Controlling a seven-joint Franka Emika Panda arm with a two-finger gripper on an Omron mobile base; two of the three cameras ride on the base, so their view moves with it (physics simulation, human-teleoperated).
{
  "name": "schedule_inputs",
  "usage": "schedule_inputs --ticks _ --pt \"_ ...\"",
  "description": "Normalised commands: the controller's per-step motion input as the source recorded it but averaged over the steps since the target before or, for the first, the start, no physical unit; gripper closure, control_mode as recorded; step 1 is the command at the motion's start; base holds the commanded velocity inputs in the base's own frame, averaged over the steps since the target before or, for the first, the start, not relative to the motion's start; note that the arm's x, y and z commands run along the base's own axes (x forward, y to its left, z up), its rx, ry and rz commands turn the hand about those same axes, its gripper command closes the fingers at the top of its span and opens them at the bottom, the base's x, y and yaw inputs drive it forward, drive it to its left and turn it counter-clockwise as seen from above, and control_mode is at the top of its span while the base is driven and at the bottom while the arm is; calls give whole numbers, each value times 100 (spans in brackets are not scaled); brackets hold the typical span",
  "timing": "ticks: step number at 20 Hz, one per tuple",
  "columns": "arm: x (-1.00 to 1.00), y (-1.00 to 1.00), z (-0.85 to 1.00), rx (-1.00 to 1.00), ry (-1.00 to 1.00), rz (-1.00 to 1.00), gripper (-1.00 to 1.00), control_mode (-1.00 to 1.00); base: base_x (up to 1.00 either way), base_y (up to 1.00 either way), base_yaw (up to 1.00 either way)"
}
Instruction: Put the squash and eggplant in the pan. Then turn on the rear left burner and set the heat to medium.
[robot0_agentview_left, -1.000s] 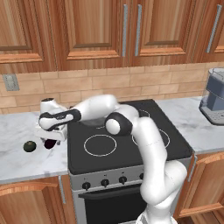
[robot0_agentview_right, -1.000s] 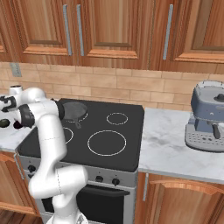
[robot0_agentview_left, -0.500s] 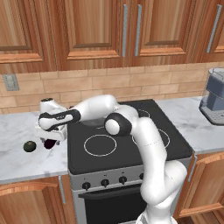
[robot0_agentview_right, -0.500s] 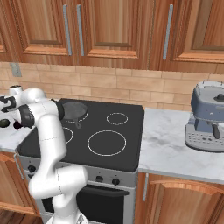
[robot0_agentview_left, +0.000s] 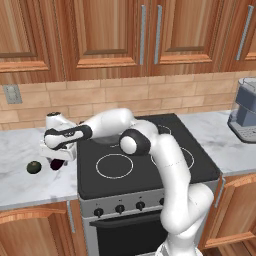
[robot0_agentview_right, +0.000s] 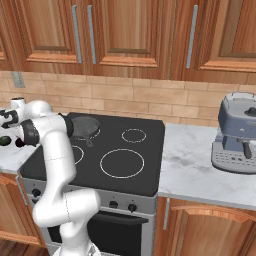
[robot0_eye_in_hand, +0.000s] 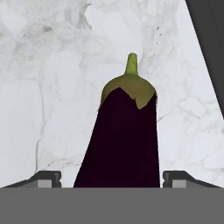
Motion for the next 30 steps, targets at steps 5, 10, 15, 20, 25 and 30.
schedule_inputs --ticks 5,10,15,20,25,30 --pt "0 0 0 0 0 0 100 -100 0 0 0" --pt "0 0 0 0 0 0 100 -100 0 0 0" --pt "-3 -1 8 0 -11 3 100 -100 0 0 0" --pt "-3 -36 60 -1 -17 12 100 -100 0 0 0" --pt "0 -43 27 0 -8 13 100 -100 0 0 0" --pt "13 -50 1 0 -1 9 100 -100 0 0 0"
